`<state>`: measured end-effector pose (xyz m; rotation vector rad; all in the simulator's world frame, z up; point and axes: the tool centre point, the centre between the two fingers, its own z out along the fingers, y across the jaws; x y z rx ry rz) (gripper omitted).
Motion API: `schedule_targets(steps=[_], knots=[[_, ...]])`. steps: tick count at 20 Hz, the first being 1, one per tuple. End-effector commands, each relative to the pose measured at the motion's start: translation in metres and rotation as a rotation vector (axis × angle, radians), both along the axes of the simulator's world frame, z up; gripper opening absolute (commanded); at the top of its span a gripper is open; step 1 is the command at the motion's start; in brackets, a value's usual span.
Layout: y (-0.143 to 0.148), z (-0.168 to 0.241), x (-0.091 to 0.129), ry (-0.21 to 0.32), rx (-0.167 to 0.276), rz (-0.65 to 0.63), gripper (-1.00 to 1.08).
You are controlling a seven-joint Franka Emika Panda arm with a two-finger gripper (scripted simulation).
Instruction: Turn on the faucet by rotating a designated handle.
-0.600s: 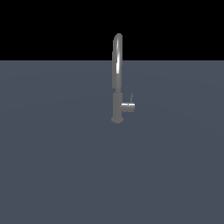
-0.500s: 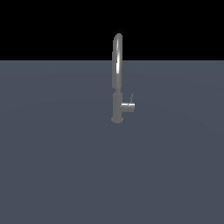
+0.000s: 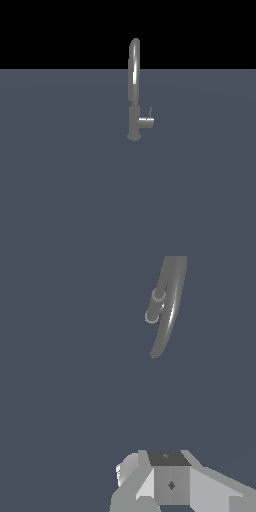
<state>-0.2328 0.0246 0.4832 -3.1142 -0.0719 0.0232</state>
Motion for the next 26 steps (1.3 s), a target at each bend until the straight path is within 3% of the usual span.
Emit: schedule_targets(steps=[1, 8, 26], knots=[[0.000, 0.000, 0.007, 0.016, 0.015, -0.017, -1.00], [0.001, -0.003, 0.039, 0.082, 0.080, -0.089, -1.00], [-0.014, -0.027, 0.148, 0.316, 0.309, -0.339, -1.00]])
